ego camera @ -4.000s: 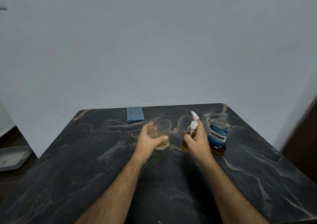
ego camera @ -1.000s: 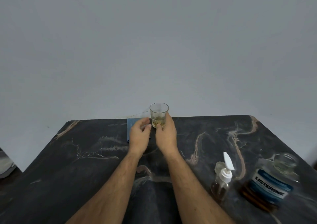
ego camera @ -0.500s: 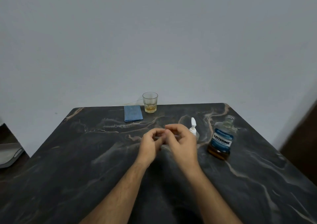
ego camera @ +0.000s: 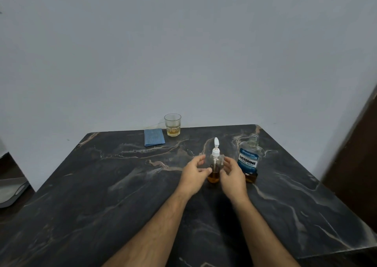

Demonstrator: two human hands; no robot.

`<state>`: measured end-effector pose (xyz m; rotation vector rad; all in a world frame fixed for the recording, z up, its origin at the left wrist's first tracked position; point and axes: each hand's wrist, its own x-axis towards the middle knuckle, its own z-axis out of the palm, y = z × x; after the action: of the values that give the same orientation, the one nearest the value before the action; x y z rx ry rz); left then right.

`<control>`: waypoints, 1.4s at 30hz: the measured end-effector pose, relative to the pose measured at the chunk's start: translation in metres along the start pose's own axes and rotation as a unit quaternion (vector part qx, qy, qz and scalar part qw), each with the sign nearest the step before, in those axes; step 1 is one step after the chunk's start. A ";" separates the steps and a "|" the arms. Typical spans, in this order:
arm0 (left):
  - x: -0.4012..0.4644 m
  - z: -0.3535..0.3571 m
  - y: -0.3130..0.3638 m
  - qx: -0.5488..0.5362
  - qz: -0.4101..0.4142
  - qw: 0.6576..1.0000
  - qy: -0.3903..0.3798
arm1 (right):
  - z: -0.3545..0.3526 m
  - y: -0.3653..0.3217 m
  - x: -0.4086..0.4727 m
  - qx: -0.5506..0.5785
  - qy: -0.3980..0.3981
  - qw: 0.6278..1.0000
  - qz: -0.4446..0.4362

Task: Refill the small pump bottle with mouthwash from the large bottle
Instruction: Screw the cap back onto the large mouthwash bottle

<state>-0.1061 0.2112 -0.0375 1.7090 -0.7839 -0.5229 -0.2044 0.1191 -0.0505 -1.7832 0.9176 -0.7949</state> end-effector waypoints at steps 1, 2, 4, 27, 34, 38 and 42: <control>0.000 0.002 0.000 0.003 -0.001 1.000 -0.003 | -0.001 -0.001 0.001 0.003 -0.015 1.000 0.009; 0.000 0.003 0.000 0.006 -0.003 1.000 -0.007 | -0.002 -0.002 0.002 0.011 -0.032 0.999 0.016; -0.001 0.006 0.001 0.009 -0.005 1.000 -0.010 | -0.003 -0.005 0.003 0.021 -0.061 0.998 0.019; 0.034 -0.038 0.027 -0.044 0.050 0.997 -0.028 | 0.007 -0.027 0.030 0.025 -0.115 0.990 -0.072; 0.066 -0.047 0.024 -0.071 0.035 0.997 0.002 | 0.035 -0.035 0.069 -0.015 -0.093 0.994 -0.058; 0.102 -0.045 0.016 -0.058 0.012 0.995 0.076 | 0.056 -0.039 0.096 -0.012 -0.042 0.998 -0.043; 0.143 -0.043 0.009 -0.030 -0.002 0.994 0.104 | 0.073 -0.043 0.132 -0.007 -0.026 0.999 -0.029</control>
<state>0.0187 0.1341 -0.0097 1.6786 -0.6107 -0.3601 -0.0668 0.0500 -0.0198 -1.8408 0.8421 -0.7772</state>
